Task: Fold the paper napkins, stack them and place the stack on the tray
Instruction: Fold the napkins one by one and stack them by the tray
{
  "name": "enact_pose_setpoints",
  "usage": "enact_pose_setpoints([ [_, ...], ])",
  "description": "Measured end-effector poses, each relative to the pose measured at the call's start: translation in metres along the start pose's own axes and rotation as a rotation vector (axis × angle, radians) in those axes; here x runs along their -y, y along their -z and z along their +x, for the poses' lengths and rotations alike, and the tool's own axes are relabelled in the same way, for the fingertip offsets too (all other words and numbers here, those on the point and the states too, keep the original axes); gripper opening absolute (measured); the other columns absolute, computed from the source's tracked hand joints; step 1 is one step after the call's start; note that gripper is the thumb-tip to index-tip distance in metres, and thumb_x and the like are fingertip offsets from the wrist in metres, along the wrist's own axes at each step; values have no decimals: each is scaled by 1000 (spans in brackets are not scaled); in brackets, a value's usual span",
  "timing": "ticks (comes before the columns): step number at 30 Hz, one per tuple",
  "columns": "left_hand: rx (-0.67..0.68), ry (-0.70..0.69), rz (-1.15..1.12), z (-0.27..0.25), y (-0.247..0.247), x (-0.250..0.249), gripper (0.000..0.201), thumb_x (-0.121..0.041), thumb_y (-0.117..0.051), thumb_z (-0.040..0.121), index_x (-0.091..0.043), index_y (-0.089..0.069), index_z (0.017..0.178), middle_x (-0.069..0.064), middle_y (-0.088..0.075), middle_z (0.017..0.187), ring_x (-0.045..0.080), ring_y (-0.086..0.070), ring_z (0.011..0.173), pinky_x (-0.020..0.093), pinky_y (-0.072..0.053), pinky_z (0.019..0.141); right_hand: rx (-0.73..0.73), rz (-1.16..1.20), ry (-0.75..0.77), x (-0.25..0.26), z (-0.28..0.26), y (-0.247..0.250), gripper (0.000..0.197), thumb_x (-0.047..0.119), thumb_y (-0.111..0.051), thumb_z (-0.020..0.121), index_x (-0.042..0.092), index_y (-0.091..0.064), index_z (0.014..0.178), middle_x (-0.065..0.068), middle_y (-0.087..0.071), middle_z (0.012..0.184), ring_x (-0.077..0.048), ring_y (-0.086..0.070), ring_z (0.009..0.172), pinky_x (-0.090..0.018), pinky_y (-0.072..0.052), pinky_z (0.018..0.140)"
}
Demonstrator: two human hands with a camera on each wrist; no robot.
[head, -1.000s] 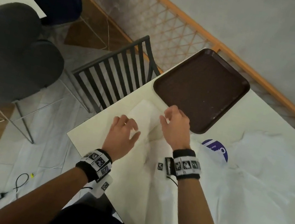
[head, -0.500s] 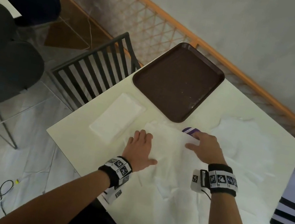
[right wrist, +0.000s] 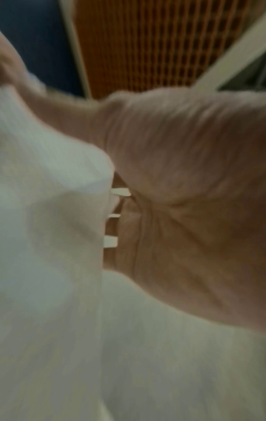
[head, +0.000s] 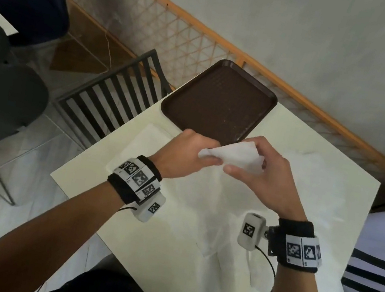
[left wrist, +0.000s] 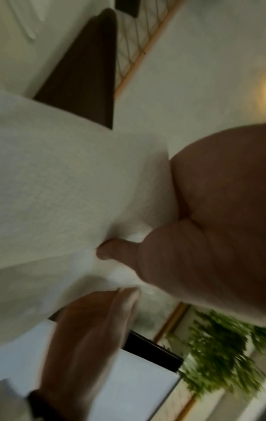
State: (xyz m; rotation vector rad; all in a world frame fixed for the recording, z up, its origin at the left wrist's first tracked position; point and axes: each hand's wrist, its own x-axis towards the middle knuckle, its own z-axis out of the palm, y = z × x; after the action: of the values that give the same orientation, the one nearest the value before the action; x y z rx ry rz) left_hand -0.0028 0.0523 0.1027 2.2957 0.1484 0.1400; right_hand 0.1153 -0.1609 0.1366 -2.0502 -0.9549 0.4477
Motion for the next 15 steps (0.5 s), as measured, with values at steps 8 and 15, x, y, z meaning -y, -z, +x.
enact_pose_setpoints([
  [8,-316,146,-275,-38,28,2,14,-34,-76,99,-25,-82,108,-13,-79,98,9,-75,93,31,-59,83,-113,476,-231,-49,-19,-66,56,12,-98,78,19,-73,127,1,-80,122,-20,-76,115,-48,-59,107],
  [15,-407,316,-227,-58,24,50,24,-42,-71,100,-18,-70,98,-8,-72,84,7,-69,75,25,-57,70,-321,563,-228,-47,-8,-83,25,7,-86,91,1,-63,85,1,-65,73,-13,-62,68,-27,-51,69],
])
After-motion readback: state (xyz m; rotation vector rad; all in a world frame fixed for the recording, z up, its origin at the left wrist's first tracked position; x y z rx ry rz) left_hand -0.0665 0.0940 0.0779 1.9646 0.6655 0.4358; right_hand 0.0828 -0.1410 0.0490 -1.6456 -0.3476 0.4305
